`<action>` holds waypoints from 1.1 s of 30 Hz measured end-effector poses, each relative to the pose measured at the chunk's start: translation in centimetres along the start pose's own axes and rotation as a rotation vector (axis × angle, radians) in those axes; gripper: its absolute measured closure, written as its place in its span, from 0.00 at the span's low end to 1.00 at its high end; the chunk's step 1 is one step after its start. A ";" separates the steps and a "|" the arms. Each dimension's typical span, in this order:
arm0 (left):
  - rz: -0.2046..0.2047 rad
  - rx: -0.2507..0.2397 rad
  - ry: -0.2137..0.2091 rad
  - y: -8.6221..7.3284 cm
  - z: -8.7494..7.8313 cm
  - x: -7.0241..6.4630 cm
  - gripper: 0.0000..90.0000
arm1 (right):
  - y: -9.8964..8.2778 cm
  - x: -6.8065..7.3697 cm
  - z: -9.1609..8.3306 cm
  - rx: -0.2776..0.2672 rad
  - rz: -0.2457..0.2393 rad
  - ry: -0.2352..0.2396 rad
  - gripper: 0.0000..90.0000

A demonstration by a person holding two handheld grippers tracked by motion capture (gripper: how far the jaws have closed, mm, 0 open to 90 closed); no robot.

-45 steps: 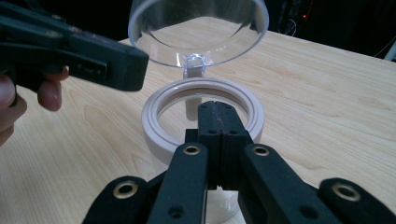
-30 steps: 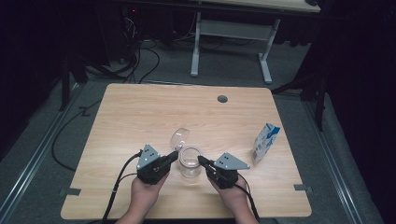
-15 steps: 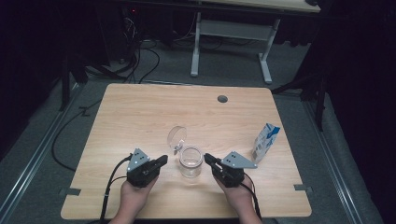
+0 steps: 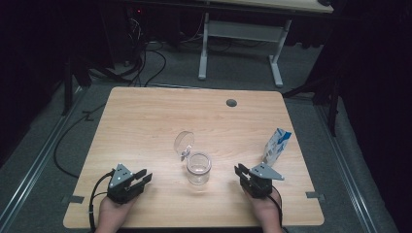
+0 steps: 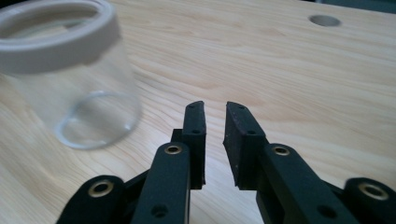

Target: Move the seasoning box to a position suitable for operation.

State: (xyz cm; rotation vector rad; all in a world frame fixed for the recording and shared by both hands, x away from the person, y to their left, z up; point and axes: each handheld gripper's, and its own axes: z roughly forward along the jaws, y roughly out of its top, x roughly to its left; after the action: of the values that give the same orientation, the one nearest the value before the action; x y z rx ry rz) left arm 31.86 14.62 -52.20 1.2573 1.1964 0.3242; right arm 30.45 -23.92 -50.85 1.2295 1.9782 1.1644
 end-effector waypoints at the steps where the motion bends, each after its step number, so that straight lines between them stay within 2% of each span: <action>1: 0.016 0.008 0.006 0.0 -0.1 0.1 0.74 | 0.0 0.0 0.0 0.000 0.000 0.000 0.86; 3: 0.037 0.001 0.010 0.1 -0.3 0.1 0.71 | -0.5 -0.6 -0.4 0.010 0.003 -0.031 0.85; 5: 0.016 -0.005 0.005 0.2 -0.4 0.4 0.68 | -1.2 -1.4 -0.9 0.022 0.029 -0.067 0.83; 8: 0.017 0.003 0.013 0.1 -0.2 0.9 0.65 | -1.6 -2.0 -1.5 0.029 0.040 -0.109 0.80; 14: 0.012 -0.011 0.009 0.2 0.1 0.8 0.63 | -1.8 -3.3 -3.4 -0.001 0.084 -0.196 0.71; 17: 0.011 -0.014 0.003 0.2 0.3 0.5 0.62 | -1.9 -3.6 -3.7 -0.008 0.097 -0.210 0.66; 18: 0.013 -0.019 -0.002 0.1 0.5 0.3 0.62 | -2.0 -3.8 -3.9 -0.016 0.110 -0.231 0.59; 21: 0.019 -0.020 -0.002 0.1 0.7 0.2 0.62 | -2.0 -4.1 -4.0 -0.026 0.122 -0.247 0.54; 24: 0.005 -0.024 -0.005 0.2 0.9 0.3 0.61 | -1.4 -4.9 -4.3 -0.039 0.135 -0.264 0.47; 27: -0.002 -0.025 -0.009 0.3 1.1 0.3 0.61 | -1.0 -5.2 -4.2 -0.036 0.136 -0.268 0.45; 29: -0.006 -0.028 -0.014 0.3 1.2 0.3 0.61 | -0.6 -5.5 -4.0 -0.028 0.134 -0.285 0.46; 30: -0.009 -0.030 -0.017 0.3 1.2 0.3 0.61 | -0.3 -5.9 -3.9 -0.024 0.132 -0.311 0.46; 31: -0.018 -0.033 -0.021 0.3 1.2 0.2 0.61 | -0.3 -5.9 -3.9 -0.024 0.132 -0.311 0.46; 32: -0.018 -0.032 -0.026 0.3 1.3 0.2 0.61 | 0.2 -6.2 -3.8 -0.022 0.139 -0.334 0.47; 33: -0.018 -0.032 -0.026 0.3 1.3 0.2 0.61 | 0.2 -6.2 -3.8 -0.022 0.139 -0.334 0.47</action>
State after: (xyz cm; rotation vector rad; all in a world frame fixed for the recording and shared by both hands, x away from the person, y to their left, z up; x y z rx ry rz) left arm 33.12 14.20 -52.24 1.2189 1.1758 0.3121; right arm 30.33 -30.94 -48.87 1.4631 1.6519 0.9662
